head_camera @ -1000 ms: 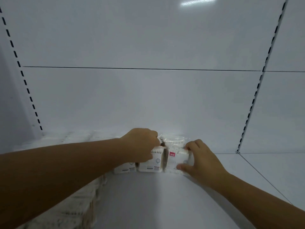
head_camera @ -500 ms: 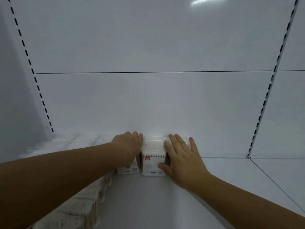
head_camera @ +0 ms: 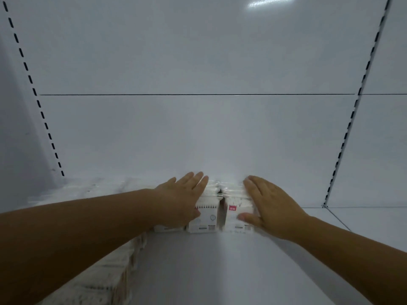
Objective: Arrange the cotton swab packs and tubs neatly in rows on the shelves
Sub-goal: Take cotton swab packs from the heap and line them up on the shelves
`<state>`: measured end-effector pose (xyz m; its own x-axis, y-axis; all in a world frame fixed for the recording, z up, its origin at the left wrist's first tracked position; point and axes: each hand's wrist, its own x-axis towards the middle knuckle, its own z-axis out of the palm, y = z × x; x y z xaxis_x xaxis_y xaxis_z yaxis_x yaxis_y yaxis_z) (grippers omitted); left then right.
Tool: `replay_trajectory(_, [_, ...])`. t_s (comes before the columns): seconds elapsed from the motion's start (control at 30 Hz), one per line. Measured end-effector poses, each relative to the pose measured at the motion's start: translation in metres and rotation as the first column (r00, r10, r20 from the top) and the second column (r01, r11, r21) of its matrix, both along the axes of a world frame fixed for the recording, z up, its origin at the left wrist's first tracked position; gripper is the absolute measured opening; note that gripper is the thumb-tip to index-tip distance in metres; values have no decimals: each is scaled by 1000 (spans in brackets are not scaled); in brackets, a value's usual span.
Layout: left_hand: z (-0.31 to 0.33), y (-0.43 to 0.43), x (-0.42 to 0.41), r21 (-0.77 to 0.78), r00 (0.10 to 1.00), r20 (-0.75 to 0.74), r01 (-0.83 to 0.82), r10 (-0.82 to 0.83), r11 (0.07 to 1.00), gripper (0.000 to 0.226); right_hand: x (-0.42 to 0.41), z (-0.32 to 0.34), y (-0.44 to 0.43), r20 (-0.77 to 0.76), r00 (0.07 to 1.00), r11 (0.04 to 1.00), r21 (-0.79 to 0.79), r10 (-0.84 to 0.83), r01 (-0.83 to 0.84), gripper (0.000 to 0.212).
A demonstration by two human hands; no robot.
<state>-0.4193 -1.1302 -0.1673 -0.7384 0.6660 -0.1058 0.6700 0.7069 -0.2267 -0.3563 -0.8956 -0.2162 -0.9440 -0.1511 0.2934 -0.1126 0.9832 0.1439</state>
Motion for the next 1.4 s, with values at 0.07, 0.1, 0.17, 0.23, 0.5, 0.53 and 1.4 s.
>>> replay_trajectory(0.07, [-4,4,-5,-53,999,34,-5,7,999,74,-3,-2,-3,87,996,999,-35,4,-1,112])
replay_trajectory(0.1, [-5,5,-8,-71,999,50,-16,19,997,71,-4,-2,-7,127,992,999,-48,-4,10,111])
replay_trajectory(0.17, [-6,5,-11,-95,996,83,-32,40,995,66,-8,-1,-12,125,992,998,-59,-14,22,112])
replay_trajectory(0.23, [-7,6,-14,-107,996,81,-28,37,994,65,-10,-2,-10,131,991,999,-25,-37,41,128])
replay_trajectory(0.5, [5,6,-11,-144,997,76,-1,12,990,66,22,50,4,330,942,965,-219,-62,141,79])
replay_trajectory(0.53, [6,5,-8,-162,997,72,-12,24,987,68,34,60,15,323,943,964,-220,-75,152,75])
replay_trajectory(1.4, [71,593,367,276,741,26,640,-671,718,69,568,101,429,212,549,546,-81,-808,834,76])
